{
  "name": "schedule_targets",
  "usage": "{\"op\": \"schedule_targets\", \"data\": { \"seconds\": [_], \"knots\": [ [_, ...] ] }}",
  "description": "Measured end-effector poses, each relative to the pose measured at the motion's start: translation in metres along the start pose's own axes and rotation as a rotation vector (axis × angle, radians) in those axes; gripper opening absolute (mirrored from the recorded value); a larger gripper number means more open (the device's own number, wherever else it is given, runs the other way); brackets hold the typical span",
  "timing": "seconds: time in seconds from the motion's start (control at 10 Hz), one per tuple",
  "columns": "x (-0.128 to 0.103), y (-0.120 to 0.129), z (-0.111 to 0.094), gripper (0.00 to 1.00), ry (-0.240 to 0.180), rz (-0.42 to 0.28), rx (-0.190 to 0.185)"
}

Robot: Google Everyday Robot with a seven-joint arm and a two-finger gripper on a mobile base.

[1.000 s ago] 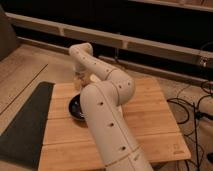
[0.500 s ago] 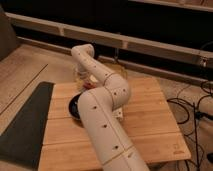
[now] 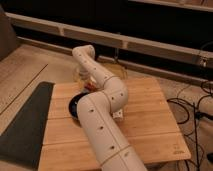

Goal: Place the pepper in the ceramic cup

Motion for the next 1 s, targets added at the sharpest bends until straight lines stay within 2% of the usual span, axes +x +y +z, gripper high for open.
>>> {"op": "schedule_targets", "data": {
  "seconds": [0.3,0.5,0.6,0.8,1.0],
  "knots": [
    [0.002,-0.001,0.002,0.07,0.006,0.006,-0.006],
    [-0.001,-0.003,-0.002,0.0,-0.002,0.008,0.003],
    [-0.009,-0.007,-0.014,0.0,-0.026,0.003,0.023],
    [-0.036,-0.012,-0.05,0.0,-0.101,-0.035,0.083],
    [-0.077,-0.006,-0.089,0.0,-0.194,-0.098,0.131]
  ]
}}
